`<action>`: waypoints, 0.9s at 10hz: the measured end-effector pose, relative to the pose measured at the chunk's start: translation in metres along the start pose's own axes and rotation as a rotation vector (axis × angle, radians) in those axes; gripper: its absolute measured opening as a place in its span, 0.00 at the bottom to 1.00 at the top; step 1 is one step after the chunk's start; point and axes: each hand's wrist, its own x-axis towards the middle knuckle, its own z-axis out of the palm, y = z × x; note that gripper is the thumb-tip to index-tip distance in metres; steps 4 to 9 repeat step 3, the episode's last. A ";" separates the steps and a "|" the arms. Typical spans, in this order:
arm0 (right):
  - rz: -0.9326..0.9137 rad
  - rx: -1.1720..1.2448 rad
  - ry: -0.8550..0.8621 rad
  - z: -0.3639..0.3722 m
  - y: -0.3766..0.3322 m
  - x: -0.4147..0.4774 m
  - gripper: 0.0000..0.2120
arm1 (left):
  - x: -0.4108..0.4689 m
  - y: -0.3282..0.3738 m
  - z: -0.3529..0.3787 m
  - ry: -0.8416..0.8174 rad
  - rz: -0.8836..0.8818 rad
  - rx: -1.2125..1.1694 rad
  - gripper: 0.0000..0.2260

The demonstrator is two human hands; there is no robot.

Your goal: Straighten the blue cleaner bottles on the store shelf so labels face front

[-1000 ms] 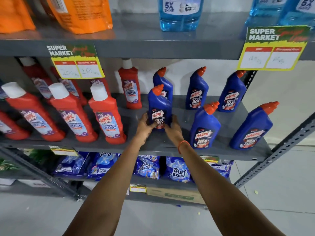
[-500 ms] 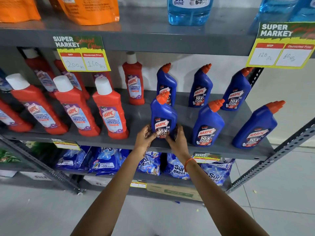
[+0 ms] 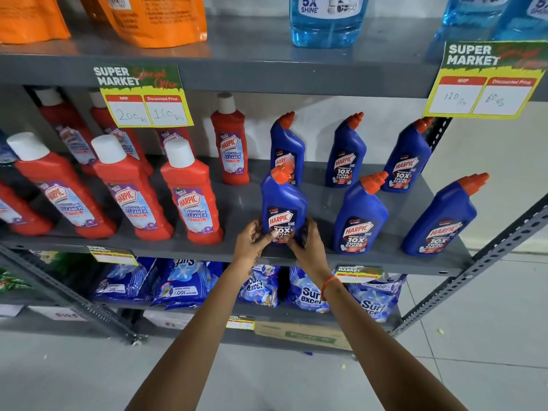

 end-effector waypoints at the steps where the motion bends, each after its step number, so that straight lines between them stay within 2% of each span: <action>1: -0.028 -0.189 -0.023 -0.001 -0.008 -0.009 0.28 | -0.005 0.014 0.002 0.013 -0.008 0.273 0.20; 2: -0.039 -0.426 -0.075 -0.010 -0.024 -0.017 0.27 | -0.014 0.039 0.005 0.015 0.009 0.659 0.18; 3: -0.028 -0.615 -0.215 -0.046 -0.066 -0.028 0.19 | -0.035 0.084 0.019 -0.035 0.034 1.032 0.17; 9: -0.028 -0.615 -0.215 -0.046 -0.066 -0.028 0.19 | -0.035 0.084 0.019 -0.035 0.034 1.032 0.17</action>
